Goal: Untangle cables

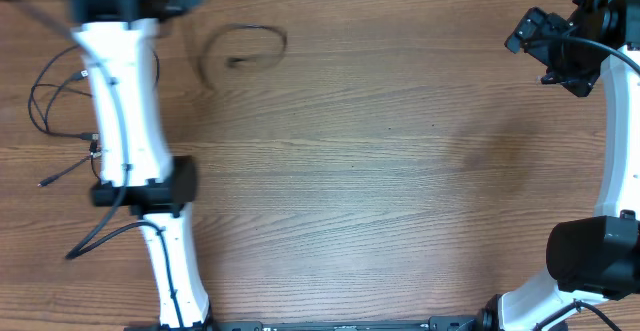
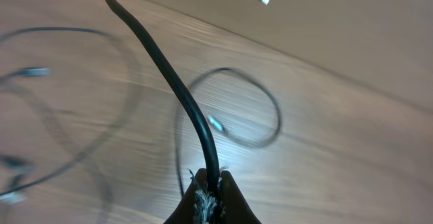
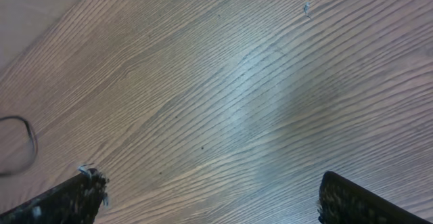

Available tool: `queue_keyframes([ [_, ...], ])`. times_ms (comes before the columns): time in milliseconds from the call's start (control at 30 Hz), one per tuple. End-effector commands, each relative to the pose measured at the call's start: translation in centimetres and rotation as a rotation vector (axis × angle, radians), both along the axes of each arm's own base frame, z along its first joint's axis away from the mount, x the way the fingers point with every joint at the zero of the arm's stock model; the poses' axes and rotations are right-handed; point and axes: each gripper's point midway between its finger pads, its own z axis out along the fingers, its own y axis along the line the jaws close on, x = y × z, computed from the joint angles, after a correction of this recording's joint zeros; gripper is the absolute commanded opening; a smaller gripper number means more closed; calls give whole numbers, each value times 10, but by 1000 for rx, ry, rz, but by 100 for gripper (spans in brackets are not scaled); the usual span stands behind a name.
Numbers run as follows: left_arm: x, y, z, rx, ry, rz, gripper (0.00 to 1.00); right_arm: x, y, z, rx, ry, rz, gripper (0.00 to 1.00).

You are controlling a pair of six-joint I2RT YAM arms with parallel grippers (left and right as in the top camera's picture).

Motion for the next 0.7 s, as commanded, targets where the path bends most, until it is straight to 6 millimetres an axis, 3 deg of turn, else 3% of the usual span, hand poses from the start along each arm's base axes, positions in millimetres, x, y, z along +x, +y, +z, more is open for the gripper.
queue_keyframes([
  [0,-15,65,9,14,-12,108,4,2,3,0,18,-5,7,100],
  [100,-32,131,1,18,21,269,4,3,7,1,40,-12,18,100],
  [133,-44,162,-3,19,40,346,4,3,7,1,40,-11,18,100],
  [233,-73,217,-5,32,55,513,4,2,7,0,40,-10,18,100],
  [367,-96,249,-7,19,68,591,4,3,7,1,40,-11,18,100],
  [533,-101,256,-7,43,79,575,5,3,9,1,40,-12,22,100],
  [567,-100,254,-7,51,81,559,17,3,11,1,47,-13,28,100],
  [600,-99,253,-7,58,84,545,43,3,13,1,56,-15,32,100],
  [633,-97,250,-7,68,88,524,78,4,14,2,61,-19,35,100],
  [667,-95,247,-7,79,92,501,100,5,14,2,62,-23,36,100],
])
